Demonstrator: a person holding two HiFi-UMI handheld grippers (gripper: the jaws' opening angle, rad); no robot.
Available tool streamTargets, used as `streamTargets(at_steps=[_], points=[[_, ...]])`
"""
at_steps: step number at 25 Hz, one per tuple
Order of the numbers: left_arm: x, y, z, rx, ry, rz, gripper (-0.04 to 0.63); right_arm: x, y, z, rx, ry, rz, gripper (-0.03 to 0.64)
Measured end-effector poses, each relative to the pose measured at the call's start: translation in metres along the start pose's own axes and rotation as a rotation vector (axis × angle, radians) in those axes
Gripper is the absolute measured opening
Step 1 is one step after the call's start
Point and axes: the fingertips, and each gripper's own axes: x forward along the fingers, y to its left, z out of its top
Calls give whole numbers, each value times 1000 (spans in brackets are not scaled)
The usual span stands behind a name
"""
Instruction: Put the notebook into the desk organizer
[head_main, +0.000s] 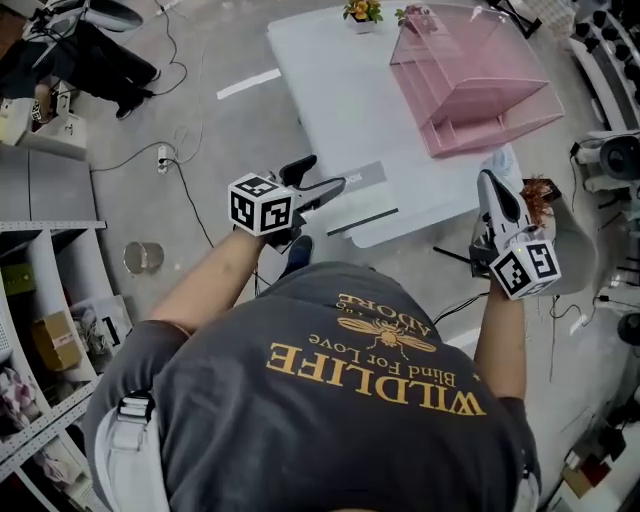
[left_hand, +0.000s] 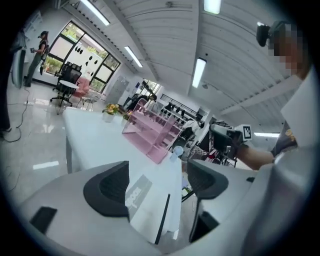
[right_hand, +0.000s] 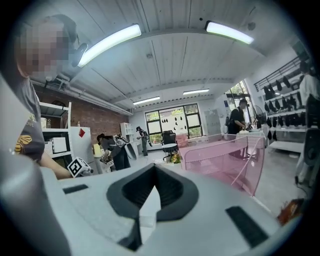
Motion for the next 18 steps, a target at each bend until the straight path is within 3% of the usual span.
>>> streamTargets(at_steps=[5,8,12,15,18], points=[[15,44,-70,-13,127,93,365,19,4,-17,-3,35,26,0],[19,66,-107,-61,182,159,365,24,4,-27,1,63,39,0],[28,94,-136,-182,203,219,368,32,4,-33,1,93,51,0],[40,100,-152,-306,202,203,368,35,3,-40,1,110,60,0],[50,103,-164,-383,220,194,367,34,3,-43,-2,120,65,0]])
